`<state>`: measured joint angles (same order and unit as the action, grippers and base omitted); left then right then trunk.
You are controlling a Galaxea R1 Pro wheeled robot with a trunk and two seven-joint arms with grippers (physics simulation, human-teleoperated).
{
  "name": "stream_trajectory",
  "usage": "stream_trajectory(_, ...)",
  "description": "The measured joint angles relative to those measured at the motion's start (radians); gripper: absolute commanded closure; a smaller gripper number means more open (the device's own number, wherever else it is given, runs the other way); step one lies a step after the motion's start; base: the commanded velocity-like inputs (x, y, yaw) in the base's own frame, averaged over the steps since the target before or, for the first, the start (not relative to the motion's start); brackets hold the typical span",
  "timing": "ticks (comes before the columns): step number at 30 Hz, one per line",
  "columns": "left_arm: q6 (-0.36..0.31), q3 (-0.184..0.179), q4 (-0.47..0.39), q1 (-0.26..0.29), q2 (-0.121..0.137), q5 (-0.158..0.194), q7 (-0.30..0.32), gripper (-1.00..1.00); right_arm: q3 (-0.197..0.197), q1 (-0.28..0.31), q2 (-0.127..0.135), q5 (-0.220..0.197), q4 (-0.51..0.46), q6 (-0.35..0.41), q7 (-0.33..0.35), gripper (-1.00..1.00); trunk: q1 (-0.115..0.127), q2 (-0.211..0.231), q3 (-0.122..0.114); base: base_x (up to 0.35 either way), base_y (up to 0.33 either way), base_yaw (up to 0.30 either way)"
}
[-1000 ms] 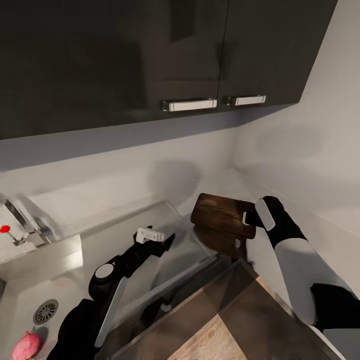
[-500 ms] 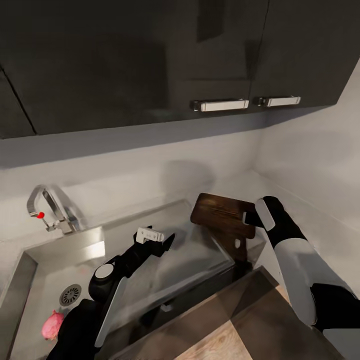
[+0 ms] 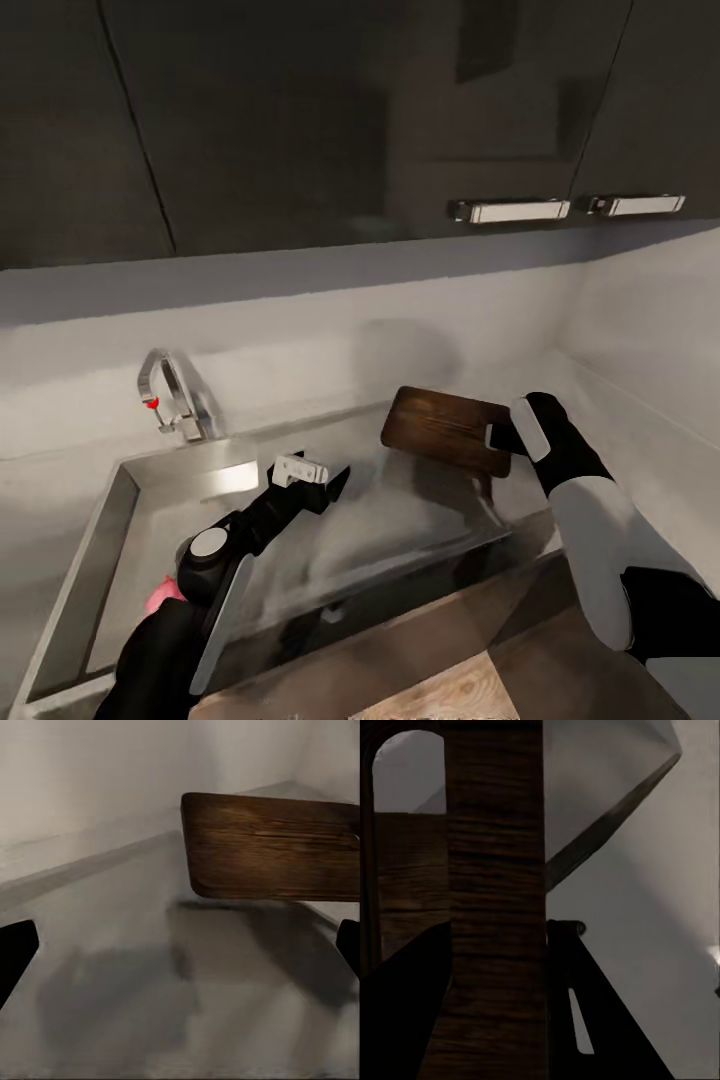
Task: In the kitchen, take the Vidalia onion out of the sink, dice it on the chopping board with the paring knife, put the diced onion into the bowl on the countertop, then place both the paring knife and the chopping board into the sink.
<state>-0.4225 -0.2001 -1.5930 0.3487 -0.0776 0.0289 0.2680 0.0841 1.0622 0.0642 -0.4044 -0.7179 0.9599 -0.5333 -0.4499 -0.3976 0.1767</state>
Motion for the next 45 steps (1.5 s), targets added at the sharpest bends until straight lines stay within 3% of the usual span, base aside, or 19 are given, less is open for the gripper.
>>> stream_trajectory(26,-0.002,0.003,0.000,0.000,0.001,0.000,0.001,-1.00,0.000,0.000,0.000,0.002,0.000,0.001,-0.001,1.00,0.000,0.000,0.000,-0.087,0.000,0.257)
stream_trajectory(34,-0.002,0.002,0.000,0.000,0.000,0.000,0.000,-1.00,0.000,0.000,0.001,0.000,0.000,0.000,0.001,1.00,0.000,0.000,0.000,-0.287,0.100,0.098)
stream_trajectory(45,-0.002,0.002,0.000,0.000,0.000,0.000,0.001,-1.00,0.000,0.000,0.001,0.000,0.000,-0.001,0.000,1.00,0.001,0.000,0.000,-0.028,0.020,0.147)
